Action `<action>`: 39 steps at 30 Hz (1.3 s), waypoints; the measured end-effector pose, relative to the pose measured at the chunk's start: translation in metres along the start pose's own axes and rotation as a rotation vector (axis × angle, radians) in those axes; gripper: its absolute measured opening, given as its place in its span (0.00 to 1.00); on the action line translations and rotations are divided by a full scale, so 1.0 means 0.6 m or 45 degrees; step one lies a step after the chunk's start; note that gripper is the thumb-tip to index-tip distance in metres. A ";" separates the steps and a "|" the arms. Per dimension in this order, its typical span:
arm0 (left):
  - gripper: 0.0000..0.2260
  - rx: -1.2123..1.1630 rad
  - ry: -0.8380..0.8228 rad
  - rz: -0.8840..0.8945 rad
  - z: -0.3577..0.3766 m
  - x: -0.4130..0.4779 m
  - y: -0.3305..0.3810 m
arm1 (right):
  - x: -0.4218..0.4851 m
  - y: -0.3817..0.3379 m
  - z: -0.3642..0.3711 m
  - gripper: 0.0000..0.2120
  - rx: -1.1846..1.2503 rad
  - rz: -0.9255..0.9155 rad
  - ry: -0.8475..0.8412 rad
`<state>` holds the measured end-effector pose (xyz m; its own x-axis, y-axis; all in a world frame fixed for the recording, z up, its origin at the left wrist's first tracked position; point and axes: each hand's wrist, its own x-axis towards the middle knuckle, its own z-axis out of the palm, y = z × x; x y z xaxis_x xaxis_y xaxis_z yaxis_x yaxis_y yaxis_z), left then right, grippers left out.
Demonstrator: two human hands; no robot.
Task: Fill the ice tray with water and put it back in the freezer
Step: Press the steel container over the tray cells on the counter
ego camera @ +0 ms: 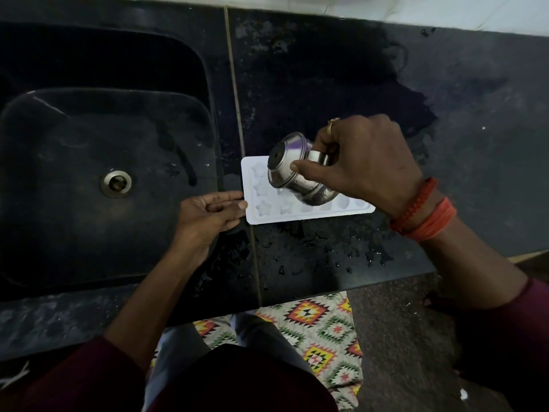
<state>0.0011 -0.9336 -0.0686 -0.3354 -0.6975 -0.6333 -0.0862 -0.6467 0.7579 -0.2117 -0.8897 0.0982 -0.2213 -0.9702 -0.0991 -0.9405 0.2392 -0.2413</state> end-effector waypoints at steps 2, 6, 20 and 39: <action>0.07 -0.002 0.002 0.001 0.000 -0.001 0.001 | 0.002 0.000 0.002 0.14 0.021 -0.007 -0.009; 0.07 0.002 0.005 -0.002 0.000 -0.002 0.002 | 0.005 0.001 0.007 0.13 0.055 -0.017 -0.004; 0.08 -0.016 0.002 -0.001 0.002 -0.005 0.005 | 0.015 0.004 0.014 0.12 0.147 -0.087 0.007; 0.08 -0.016 0.003 -0.016 0.001 -0.006 0.007 | 0.021 -0.003 0.018 0.13 0.192 -0.094 -0.056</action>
<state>0.0016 -0.9337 -0.0629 -0.3319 -0.6900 -0.6432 -0.0788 -0.6592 0.7478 -0.2103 -0.9021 0.0869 -0.1385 -0.9834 -0.1175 -0.9037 0.1740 -0.3911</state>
